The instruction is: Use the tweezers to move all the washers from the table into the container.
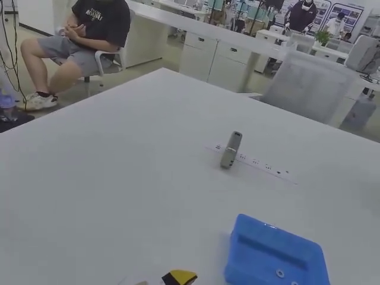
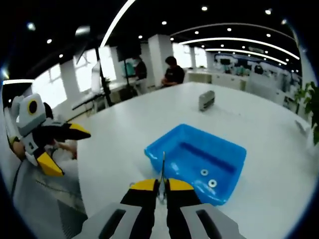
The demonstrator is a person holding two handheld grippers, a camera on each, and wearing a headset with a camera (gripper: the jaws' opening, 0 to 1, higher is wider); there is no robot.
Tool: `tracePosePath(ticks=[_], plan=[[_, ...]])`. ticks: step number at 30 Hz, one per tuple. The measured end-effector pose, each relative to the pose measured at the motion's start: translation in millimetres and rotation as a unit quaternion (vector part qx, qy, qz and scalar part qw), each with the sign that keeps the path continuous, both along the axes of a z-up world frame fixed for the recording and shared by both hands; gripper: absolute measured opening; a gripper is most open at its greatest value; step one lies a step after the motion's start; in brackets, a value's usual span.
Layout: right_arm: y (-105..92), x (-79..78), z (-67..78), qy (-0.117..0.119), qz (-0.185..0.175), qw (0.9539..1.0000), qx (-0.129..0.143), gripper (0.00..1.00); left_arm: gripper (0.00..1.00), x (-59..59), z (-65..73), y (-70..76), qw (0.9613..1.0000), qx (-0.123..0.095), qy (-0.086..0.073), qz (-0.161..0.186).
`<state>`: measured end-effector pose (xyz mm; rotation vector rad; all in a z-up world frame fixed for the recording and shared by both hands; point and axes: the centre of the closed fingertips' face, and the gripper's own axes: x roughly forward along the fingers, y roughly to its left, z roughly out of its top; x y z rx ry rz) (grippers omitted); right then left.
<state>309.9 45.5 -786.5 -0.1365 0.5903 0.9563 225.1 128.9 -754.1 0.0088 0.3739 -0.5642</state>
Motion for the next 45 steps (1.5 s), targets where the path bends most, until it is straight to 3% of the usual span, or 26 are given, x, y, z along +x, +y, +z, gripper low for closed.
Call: tracePosePath(ticks=[9,14,24,37,45], plan=[[6.2,19.7,32.0,-0.009,-0.011,0.9987,0.05,0.03,0.57,-0.2,0.0,0.3,1.0,0.0,0.001,0.0],[11.0,32.4,35.6,-0.015,-0.012,0.9984,0.053,0.03,0.57,-0.5,0.2,0.6,1.0,0.001,0.002,0.0],[19.1,63.1,13.9,-0.012,-0.021,0.9995,0.022,0.03,0.56,-0.8,0.0,0.6,1.0,0.002,0.004,-0.001],[27.7,83.5,-25.0,0.011,-0.011,0.9994,-0.03,0.03,0.56,-1.3,-0.9,0.4,1.0,0.005,0.006,-0.001],[26.7,93.3,-31.3,0.01,-0.007,0.999,-0.043,0.03,0.56,-1.5,-1.6,0.6,1.0,0.006,0.007,-0.001]])
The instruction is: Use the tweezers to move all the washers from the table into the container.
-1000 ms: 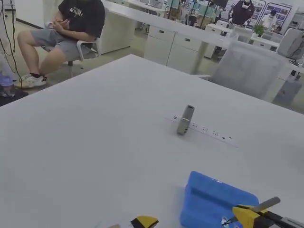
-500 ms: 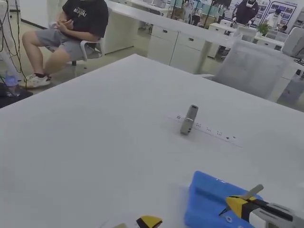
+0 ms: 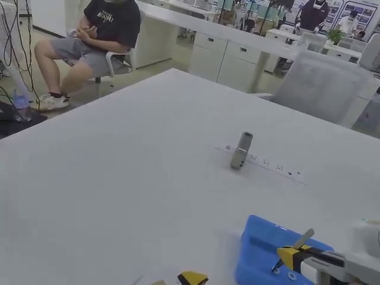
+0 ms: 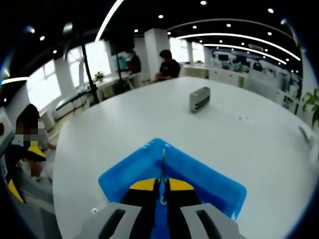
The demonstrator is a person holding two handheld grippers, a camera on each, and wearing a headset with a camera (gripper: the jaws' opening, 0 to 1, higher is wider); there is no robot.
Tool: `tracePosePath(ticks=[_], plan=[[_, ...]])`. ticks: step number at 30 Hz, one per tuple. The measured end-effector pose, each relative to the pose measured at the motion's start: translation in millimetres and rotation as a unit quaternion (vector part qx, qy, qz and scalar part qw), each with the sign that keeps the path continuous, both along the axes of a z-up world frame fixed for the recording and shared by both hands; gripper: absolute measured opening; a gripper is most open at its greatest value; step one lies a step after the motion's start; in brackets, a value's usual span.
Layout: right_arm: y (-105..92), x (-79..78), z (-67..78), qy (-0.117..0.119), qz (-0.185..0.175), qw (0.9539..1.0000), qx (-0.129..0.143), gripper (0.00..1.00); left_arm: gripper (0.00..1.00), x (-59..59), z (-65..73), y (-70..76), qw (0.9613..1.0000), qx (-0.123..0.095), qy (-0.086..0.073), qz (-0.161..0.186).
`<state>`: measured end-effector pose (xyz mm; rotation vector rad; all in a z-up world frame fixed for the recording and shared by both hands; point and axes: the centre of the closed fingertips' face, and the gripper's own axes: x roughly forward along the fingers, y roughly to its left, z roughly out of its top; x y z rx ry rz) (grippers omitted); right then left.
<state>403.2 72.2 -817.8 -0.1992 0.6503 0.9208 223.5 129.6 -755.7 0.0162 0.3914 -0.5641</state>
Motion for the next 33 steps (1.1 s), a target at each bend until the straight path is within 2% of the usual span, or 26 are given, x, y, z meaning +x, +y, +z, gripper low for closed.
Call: tracePosePath(ticks=[7,17,21,25,33], plan=[[4.2,-9.3,9.6,-0.014,0.012,0.9998,-0.005,0.04,0.56,0.0,-0.2,-0.2,1.0,0.0,0.0,0.0],[-2.0,-19.2,40.8,-0.049,0.016,0.9986,0.015,0.04,0.56,-0.1,-0.3,-1.0,1.0,-0.002,0.0,-0.001],[-4.2,-29.9,55.2,-0.056,0.015,0.9978,0.031,0.04,0.55,-0.1,-1.0,-1.1,1.0,-0.002,0.001,-0.002],[-4.4,-45.5,65.4,-0.057,0.019,0.9972,0.045,0.04,0.55,-0.1,-1.2,-1.2,1.0,-0.002,0.001,-0.002],[-7.2,-65.4,67.7,-0.046,0.025,0.9971,0.055,0.04,0.55,0.0,-1.7,-1.5,1.0,-0.001,0.0,-0.003]])
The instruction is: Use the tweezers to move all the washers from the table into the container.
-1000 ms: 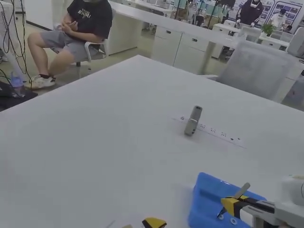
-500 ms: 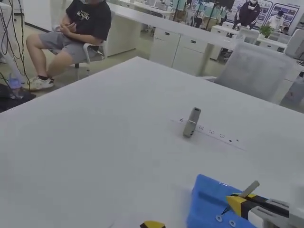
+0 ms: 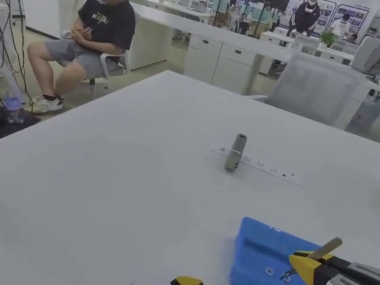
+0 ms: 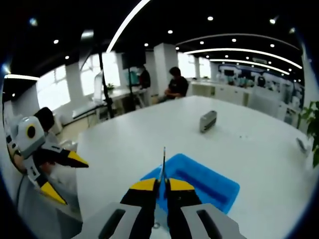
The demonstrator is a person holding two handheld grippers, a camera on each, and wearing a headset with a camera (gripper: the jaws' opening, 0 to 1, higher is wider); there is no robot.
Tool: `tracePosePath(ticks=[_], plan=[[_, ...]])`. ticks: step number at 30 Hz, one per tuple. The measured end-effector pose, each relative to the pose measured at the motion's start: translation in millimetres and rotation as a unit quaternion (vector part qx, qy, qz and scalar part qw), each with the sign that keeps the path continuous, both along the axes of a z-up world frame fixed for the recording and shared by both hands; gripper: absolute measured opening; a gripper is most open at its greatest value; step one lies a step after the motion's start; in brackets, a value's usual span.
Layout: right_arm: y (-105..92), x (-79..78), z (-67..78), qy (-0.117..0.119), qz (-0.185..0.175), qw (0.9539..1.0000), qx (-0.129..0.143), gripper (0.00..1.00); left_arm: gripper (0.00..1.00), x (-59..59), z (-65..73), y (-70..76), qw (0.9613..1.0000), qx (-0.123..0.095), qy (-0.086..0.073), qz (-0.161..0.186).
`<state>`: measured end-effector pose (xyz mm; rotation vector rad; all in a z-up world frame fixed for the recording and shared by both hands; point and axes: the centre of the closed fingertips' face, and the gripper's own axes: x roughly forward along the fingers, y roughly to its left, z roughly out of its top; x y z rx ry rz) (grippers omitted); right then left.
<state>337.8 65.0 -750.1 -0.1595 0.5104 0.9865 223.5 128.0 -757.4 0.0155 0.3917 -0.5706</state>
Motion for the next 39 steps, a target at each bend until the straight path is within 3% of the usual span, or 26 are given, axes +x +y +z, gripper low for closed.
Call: tracePosePath(ticks=[4,12,19,27,35,39], plan=[[-1.2,-8.2,-5.9,0.009,0.003,1.0,0.002,0.04,0.55,0.1,-0.2,0.3,1.0,0.0,0.0,0.001],[-2.4,-20.0,-35.6,0.045,0.004,0.9989,-0.012,0.04,0.54,0.0,-1.0,0.3,1.0,0.002,0.001,0.0],[-7.4,-23.3,-58.2,0.064,0.001,0.9976,-0.028,0.04,0.53,-0.4,-1.8,0.2,1.0,0.003,0.003,-0.001],[-11.3,-24.2,-70.6,0.077,-0.002,0.9965,-0.032,0.04,0.53,-0.5,-2.0,0.0,1.0,0.004,0.003,-0.002],[-7.4,-29.2,-70.4,0.065,0.01,0.9971,-0.038,0.05,0.53,-1.0,-2.3,0.0,1.0,0.005,0.003,-0.003],[-5.4,-36.5,-70.9,0.013,0.053,0.9952,-0.081,0.05,0.53,-1.1,-2.0,0.2,1.0,0.005,0.003,-0.002]])
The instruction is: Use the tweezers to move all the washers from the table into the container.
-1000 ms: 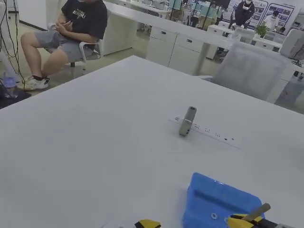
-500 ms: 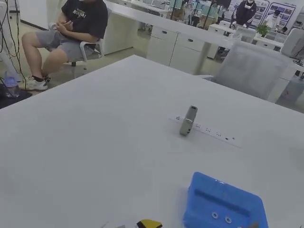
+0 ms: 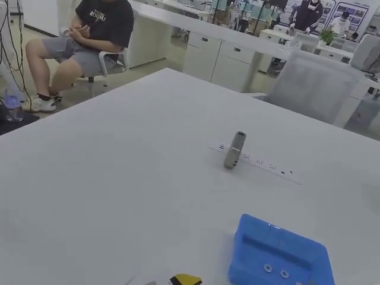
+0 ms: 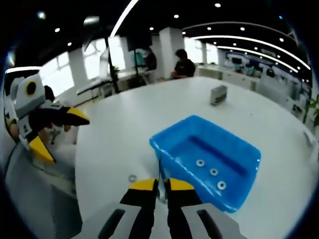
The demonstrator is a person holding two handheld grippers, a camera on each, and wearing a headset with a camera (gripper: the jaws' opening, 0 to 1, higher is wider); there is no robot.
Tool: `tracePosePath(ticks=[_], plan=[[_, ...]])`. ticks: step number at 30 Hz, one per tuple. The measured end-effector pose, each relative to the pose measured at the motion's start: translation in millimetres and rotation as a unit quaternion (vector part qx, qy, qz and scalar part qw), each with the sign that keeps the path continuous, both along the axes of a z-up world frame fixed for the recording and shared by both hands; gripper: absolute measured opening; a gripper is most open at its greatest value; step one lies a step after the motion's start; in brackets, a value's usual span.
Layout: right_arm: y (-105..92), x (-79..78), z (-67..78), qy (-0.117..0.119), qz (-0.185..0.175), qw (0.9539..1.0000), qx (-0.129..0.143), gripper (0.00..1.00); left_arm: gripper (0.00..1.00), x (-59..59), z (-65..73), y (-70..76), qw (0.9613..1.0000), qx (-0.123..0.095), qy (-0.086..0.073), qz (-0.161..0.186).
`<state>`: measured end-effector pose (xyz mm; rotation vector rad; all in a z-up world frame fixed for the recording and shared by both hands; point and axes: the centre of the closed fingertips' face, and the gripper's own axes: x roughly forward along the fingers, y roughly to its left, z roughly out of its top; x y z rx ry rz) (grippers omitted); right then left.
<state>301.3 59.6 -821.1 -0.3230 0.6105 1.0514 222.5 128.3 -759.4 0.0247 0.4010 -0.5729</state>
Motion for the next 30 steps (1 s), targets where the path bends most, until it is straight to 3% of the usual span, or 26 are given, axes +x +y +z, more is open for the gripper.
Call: tracePosePath(ticks=[2,6,15,23,30], plan=[[0.4,-2.4,-0.6,-0.018,0.014,0.9997,-0.01,0.04,0.53,-0.1,0.0,0.2,1.0,0.001,0.0,0.0],[0.2,-4.0,-0.7,-0.024,0.022,0.9994,-0.013,0.03,0.53,-0.5,0.3,-0.2,1.0,0.002,0.0,-0.001],[-4.3,1.5,5.1,0.027,-0.036,0.9981,0.042,0.03,0.53,-0.1,1.1,0.4,1.0,0.002,-0.001,0.001],[0.8,12.1,35.6,0.026,-0.043,0.9956,0.079,0.03,0.52,-0.1,1.6,-0.2,1.0,0.001,-0.001,0.0],[8.9,27.7,60.4,0.007,-0.034,0.9949,0.094,0.03,0.52,-0.1,0.9,0.1,1.0,0.003,0.0,0.0]])
